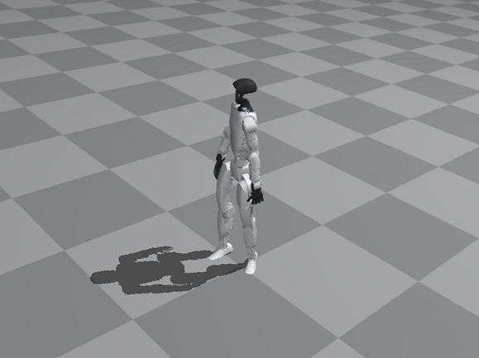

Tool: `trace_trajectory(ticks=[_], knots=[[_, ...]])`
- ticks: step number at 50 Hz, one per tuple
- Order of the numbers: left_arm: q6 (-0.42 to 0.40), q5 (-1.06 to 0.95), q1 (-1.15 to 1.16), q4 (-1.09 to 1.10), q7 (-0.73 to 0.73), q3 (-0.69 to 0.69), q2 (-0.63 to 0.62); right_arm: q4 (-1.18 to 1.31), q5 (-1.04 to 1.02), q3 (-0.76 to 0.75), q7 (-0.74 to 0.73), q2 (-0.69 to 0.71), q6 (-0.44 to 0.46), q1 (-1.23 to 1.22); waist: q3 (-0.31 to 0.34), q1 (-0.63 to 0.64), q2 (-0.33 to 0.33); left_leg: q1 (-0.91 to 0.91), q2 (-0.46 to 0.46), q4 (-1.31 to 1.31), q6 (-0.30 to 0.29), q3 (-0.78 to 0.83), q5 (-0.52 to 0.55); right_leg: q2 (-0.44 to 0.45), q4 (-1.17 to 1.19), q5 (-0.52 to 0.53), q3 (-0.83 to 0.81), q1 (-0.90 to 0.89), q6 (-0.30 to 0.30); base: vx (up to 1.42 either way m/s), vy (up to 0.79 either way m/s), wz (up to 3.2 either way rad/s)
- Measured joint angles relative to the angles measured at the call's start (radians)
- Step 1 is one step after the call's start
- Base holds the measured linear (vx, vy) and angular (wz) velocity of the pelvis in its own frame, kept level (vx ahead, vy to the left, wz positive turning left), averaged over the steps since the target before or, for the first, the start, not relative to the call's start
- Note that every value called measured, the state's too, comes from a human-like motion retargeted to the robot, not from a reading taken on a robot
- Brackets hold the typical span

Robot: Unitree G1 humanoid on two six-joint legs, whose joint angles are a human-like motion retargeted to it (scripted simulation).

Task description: In place motions

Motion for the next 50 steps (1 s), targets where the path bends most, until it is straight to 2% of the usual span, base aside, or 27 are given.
trace_trajectory(ticks=[13, 27, 35, 50], knots=[[-0.035, 0.019, -0.079, -0.074, -0.044, -0.047, 0.01, 0.245, 0.081, -0.158, -0.03, -0.052, 0.06, 0.059, 0.014, -0.06, 0.012, 0.028, -0.01, -0.01, -0.021, 0.083, 0.012, 0.039, -0.011, 0.045, 0.079, -0.022, 0.013, -0.06, -0.02, -0.54], [-0.032, 0.057, -0.045, -0.053, -0.06, -0.062, -0.015, 0.219, 0.112, -0.195, -0.03, -0.059, 0.056, 0.097, 0.027, -0.035, 0.013, 0.017, -0.007, -0.007, -0.015, 0.058, 0.027, 0.019, -0.015, 0.025, 0.047, -0.008, 0.007, 0.01, 0.0, 0.15], [-0.012, 0.053, -0.027, -0.002, -0.048, -0.043, -0.018, 0.146, 0.099, -0.163, -0.02, -0.048, 0.037, 0.086, 0.012, 0.007, 0.019, -0.018, -0.01, -0.011, 0.007, -0.028, 0.039, -0.034, -0.013, -0.03, -0.074, 0.025, 0.008, 0.14, 0.04, 0.83], [-0.013, 0.056, -0.027, -0.005, -0.032, -0.037, 0.005, 0.115, 0.101, -0.164, -0.017, -0.039, 0.007, 0.101, -0.029, 0.16, 0.006, -0.118, -0.054, -0.002, 0.069, -0.324, 0.083, -0.149, -0.04, -0.149, -0.468, 0.185, 0.01, 0.22, 0.19, 1.32]])
